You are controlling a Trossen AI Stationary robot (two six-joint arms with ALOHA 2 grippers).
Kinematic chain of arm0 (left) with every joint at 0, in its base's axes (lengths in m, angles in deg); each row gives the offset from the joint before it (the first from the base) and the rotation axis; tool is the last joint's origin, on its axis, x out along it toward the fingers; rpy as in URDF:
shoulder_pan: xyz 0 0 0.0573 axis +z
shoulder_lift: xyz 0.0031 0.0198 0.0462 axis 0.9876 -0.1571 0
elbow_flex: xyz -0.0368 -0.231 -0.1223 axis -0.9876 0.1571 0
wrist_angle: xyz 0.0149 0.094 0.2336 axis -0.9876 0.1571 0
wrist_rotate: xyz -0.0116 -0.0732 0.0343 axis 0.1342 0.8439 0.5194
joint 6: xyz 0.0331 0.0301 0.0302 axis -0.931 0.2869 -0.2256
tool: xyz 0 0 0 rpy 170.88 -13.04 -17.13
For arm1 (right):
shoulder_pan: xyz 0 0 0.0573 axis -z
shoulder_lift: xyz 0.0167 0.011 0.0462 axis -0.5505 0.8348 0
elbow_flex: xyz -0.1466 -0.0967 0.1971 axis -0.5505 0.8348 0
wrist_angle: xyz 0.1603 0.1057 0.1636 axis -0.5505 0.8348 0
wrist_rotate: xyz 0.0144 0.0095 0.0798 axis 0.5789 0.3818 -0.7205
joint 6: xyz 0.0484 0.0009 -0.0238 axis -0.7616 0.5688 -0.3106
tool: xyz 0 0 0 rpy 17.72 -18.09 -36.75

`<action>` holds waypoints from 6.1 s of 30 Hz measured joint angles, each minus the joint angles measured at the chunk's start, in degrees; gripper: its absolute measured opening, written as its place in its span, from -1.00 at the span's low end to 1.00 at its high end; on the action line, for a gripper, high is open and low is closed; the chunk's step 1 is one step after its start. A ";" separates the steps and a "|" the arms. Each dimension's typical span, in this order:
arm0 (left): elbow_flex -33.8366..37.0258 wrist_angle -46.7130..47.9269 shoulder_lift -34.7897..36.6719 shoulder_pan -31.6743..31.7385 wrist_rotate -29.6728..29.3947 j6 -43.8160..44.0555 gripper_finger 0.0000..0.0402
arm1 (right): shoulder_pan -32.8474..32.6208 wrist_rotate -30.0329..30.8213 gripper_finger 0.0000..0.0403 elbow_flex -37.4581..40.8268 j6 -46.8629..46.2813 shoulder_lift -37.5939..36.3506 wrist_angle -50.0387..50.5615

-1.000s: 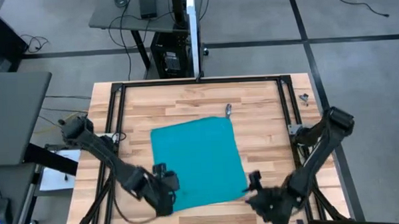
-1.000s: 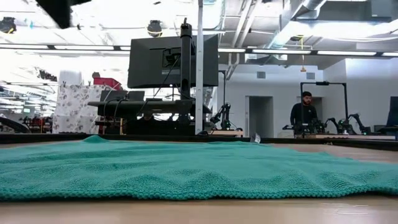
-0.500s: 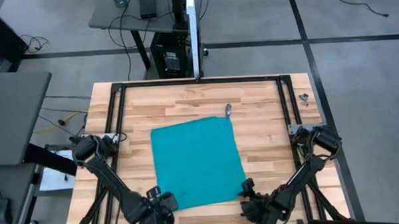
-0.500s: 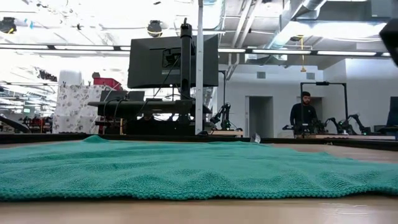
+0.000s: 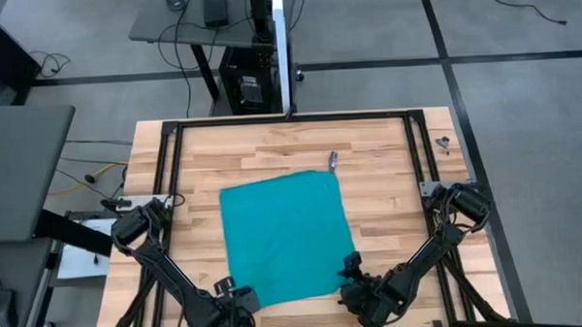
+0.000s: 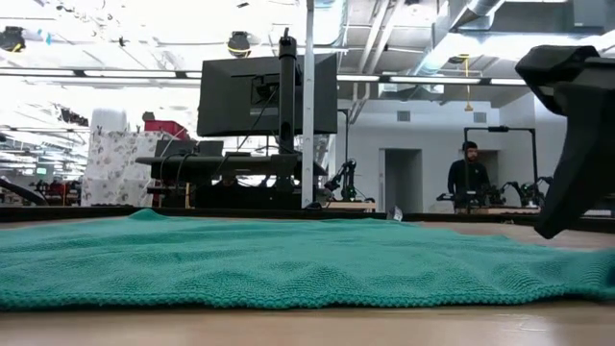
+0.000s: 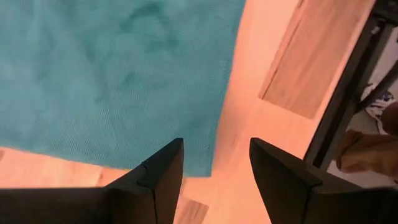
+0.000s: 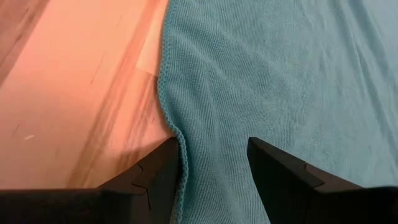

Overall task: Roll towel
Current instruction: Fold the towel

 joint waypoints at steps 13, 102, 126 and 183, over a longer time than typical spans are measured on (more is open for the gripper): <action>0.00 -1.19 -3.17 0.57 -0.47 -6.42 -0.16 | -0.24 -0.20 -0.08 0.20 -2.82 0.02 -0.22; 24.13 -22.20 15.89 4.57 13.12 -3.39 -1.00 | -1.31 -30.59 -1.00 0.35 -34.10 -9.75 -7.00; 24.35 -23.29 15.70 5.16 12.05 -5.07 -1.00 | -3.19 -18.79 -0.26 0.28 -25.79 -7.15 -12.59; 24.24 -24.34 15.70 5.01 12.33 -7.10 -1.00 | -4.65 -7.58 0.03 -12.73 -21.10 6.99 -4.09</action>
